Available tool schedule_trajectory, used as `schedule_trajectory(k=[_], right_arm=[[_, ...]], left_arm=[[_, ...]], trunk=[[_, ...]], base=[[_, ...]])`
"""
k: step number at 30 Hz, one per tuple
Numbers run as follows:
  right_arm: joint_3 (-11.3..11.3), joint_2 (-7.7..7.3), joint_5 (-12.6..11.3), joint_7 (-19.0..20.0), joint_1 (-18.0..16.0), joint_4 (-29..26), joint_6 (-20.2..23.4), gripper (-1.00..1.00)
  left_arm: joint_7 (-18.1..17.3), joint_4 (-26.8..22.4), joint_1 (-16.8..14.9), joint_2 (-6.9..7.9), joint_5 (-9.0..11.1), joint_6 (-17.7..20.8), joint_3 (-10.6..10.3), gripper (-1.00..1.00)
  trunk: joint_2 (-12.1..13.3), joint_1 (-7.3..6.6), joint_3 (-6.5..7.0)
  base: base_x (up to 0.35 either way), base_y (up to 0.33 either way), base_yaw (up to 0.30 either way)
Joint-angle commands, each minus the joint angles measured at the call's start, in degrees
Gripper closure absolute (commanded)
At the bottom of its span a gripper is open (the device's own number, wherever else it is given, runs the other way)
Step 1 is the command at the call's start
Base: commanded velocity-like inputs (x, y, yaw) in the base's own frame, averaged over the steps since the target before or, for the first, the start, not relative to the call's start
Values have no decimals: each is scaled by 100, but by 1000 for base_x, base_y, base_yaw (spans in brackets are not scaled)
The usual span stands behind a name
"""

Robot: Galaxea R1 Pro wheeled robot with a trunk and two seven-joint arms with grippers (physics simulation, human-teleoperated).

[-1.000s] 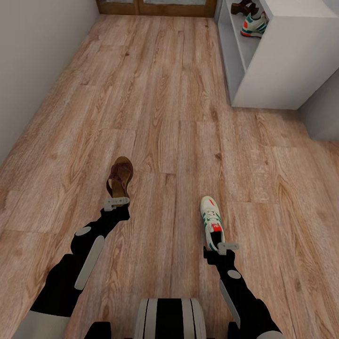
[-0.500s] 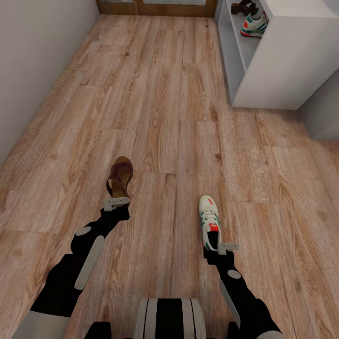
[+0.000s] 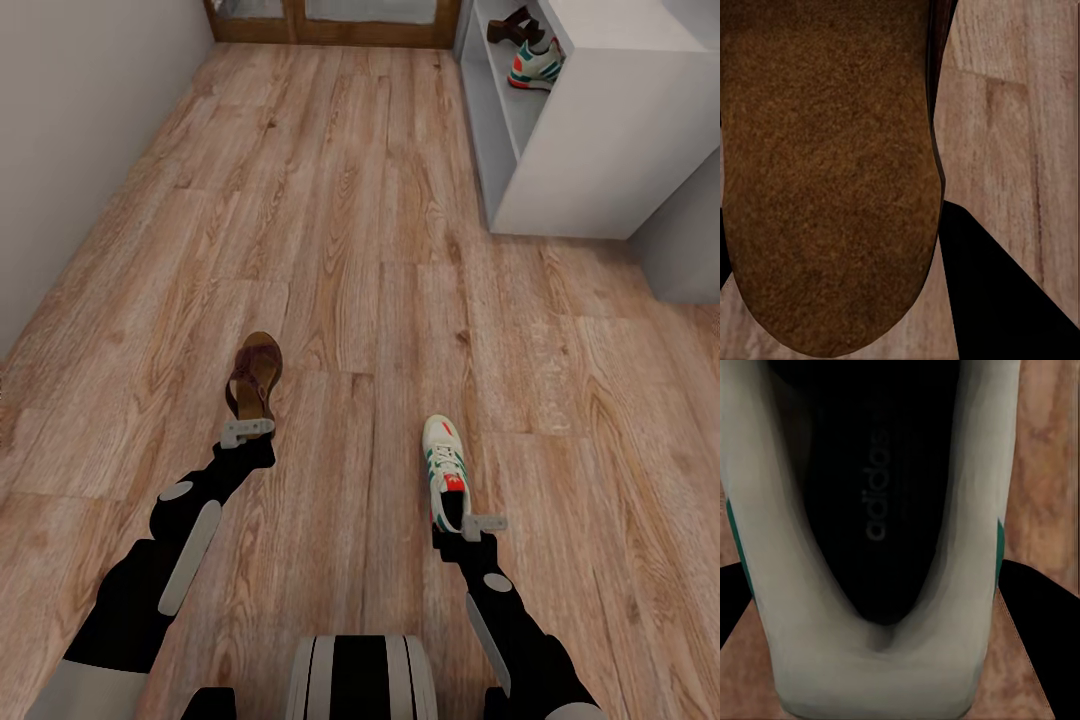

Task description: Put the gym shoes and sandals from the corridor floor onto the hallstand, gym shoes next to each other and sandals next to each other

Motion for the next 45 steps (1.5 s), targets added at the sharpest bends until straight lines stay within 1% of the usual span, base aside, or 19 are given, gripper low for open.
schedule_trajectory(k=[1,8,9,12,14,17,19,23,25,26,27,28,29,32,35,41,45], right_arm=[[16,0,0,-38,0,-9,38,100],[16,-3,0,-38,0,-2,38,100],[16,-2,0,-38,0,-6,38,100],[16,0,0,-45,0,-19,38,100],[25,5,0,-51,0,-47,48,100],[36,19,0,-54,0,-120,95,100],[40,26,-3,-55,0,-247,115,100],[49,32,-19,-48,0,-744,144,100],[50,33,-30,-47,0,-1142,306,100],[51,32,-32,-47,0,-1332,483,100],[51,32,-33,-47,0,-1539,736,100],[51,31,-34,-47,0,-1843,1175,100],[51,31,-34,-47,0,-2012,1444,100],[51,34,-31,-47,0,-2238,1845,100],[51,37,-33,-47,0,-2324,2008,100],[48,33,-22,-47,0,-2344,2052,100],[50,32,-6,-52,0,-2346,2058,100]], left_arm=[[35,-7,-2,7,42,28,-10,100],[35,-1,1,43,42,35,4,100],[35,3,3,66,42,35,7,100],[35,13,11,220,59,36,9,100],[35,16,34,267,65,36,10,100],[35,19,55,283,72,36,6,100],[35,23,63,282,72,36,5,100],[35,31,69,293,81,44,6,100],[35,55,74,294,84,45,0,100],[35,88,75,293,83,45,-1,100],[35,129,76,292,83,45,-2,100],[35,173,76,291,84,45,-2,100],[35,193,77,291,85,45,-2,100],[35,225,77,286,86,45,-6,100],[35,247,77,276,96,45,-10,100],[35,418,77,247,103,45,-19,100],[35,449,77,240,104,45,-20,100]], trunk=[[0,-3,20],[10,-21,175],[11,-24,197],[15,-31,263],[18,-37,308],[22,-44,374],[24,-50,418],[30,-60,507],[32,-65,551],[34,-68,573],[35,-70,596],[36,-73,618],[38,-75,640],[42,-83,706],[46,-91,773],[54,-106,906],[59,-117,1007]], base=[[0,0,0],[0,0,0],[0,0,0],[0,0,0],[0,0,0],[0,0,0],[0,0,0],[0,0,0],[0,0,0],[0,0,0],[0,0,0],[0,0,0],[0,0,0],[0,0,0],[0,0,0],[0,0,0],[0,0,0]])
